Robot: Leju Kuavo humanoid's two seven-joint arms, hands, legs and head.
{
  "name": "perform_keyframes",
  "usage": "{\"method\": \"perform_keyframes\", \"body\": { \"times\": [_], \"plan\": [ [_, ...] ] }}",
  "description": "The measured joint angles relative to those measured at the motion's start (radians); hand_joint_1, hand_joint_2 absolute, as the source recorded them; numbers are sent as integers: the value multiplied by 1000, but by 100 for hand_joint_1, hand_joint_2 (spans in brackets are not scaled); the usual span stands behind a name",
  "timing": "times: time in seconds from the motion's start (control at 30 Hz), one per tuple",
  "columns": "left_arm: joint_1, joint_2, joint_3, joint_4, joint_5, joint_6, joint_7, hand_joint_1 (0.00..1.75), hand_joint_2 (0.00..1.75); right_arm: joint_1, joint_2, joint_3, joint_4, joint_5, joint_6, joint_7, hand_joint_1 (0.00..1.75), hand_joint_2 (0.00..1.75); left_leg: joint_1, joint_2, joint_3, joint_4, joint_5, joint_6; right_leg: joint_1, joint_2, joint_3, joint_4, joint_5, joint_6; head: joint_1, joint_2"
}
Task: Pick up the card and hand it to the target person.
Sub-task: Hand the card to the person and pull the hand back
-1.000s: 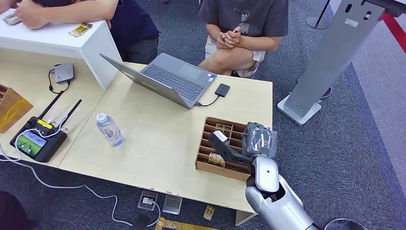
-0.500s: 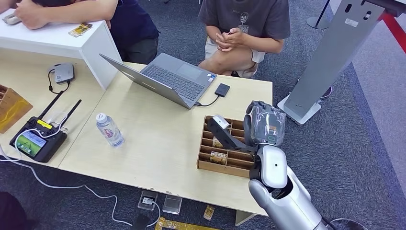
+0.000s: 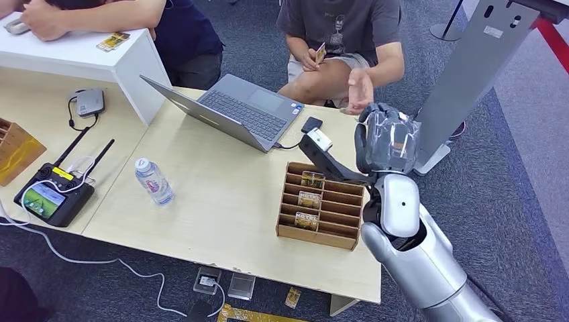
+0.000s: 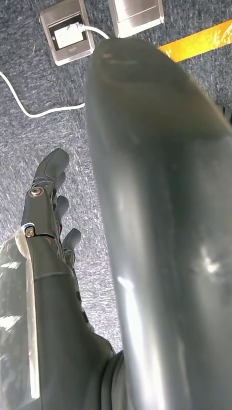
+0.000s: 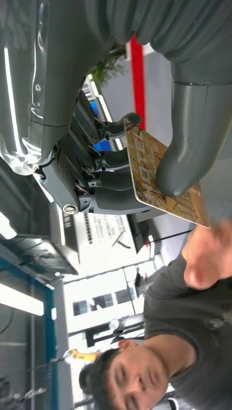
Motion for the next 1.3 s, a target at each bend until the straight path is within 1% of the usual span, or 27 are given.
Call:
{"method": "perform_keyframes", "body": {
  "times": [0.07,0.13,0.33,0.4,0.47,0.5,0.53,0.6,0.63,0.67,0.77,0.87,0.97,1.03,1.13,1.23,1.3],
  "plan": [
    [0,2,2,-1,0,1,2,0,0,-23,18,16,57,8,-1,-7,128,175,0,0,0,0,0,0,0,0,0,1,0,0,0,0],
    [0,4,2,-2,0,1,4,0,0,-40,33,32,109,10,6,-12,130,175,0,1,0,0,0,0,0,1,0,1,0,0,0,0],
    [1,7,6,-6,2,3,3,0,0,-57,53,68,207,16,18,-20,132,175,0,-1,0,0,0,0,0,-1,1,0,0,0,0,0],
    [1,8,8,-7,3,6,2,0,0,-59,57,79,232,19,22,-21,129,175,0,-1,0,0,0,0,0,-1,1,0,0,0,0,0],
    [1,8,11,-7,6,8,1,0,0,-60,61,86,248,21,22,-22,122,175,0,-1,0,0,0,0,0,-1,1,0,0,0,0,0],
    [2,8,14,-6,8,9,1,0,0,-60,63,90,257,21,22,-23,106,175,0,-1,0,0,0,0,0,-1,1,0,0,0,0,0],
    [2,8,15,-6,9,10,2,0,0,-59,66,93,262,20,24,-25,81,175,0,-2,-1,0,0,0,0,-2,0,0,-1,0,0,0],
    [2,8,18,-6,12,11,4,0,0,-59,73,100,275,18,24,-31,22,175,0,-2,-1,0,0,0,0,-2,0,0,-1,0,0,0],
    [2,8,20,-6,14,12,5,0,0,-59,78,103,283,15,21,-36,6,175,0,-2,-1,0,0,0,0,-2,0,0,-1,0,0,0],
    [2,7,23,-6,16,14,6,0,0,-59,84,107,291,12,16,-40,0,175,0,-2,-1,0,0,0,0,-2,0,0,0,0,0,0],
    [3,4,31,-5,25,21,10,0,0,-58,98,112,305,0,-8,-50,0,175,0,-2,-1,0,0,0,0,-2,0,0,0,0,0,0],
    [3,3,36,-6,30,26,13,0,0,-52,99,106,292,-14,-37,-54,0,175,0,-2,-2,0,0,0,0,-2,0,1,-1,0,0,0],
    [3,2,41,-6,35,31,16,0,0,-33,96,77,253,-58,-89,-71,0,175,0,-2,-2,1,0,0,0,-3,-1,1,-1,0,0,0],
    [4,-1,46,-5,41,37,21,0,0,9,98,10,193,-177,-189,-136,0,175,0,-3,-2,1,0,0,0,-3,0,0,-1,0,0,0],
    [4,-5,48,-4,44,41,27,0,0,68,98,-58,111,-328,-320,-231,0,175,1,-4,-2,1,0,0,1,-4,0,0,-1,0,0,0],
    [4,-8,50,-3,47,44,30,0,0,123,88,-87,23,-483,-415,-319,0,175,1,-4,-2,0,0,0,1,-5,0,0,-1,0,0,0],
    [4,-9,53,-3,50,46,32,0,0,170,83,-117,-52,-608,-443,-387,0,175,1,-5,-2,0,0,0,1,-5,0,0,-1,0,0,0]
  ]
}}
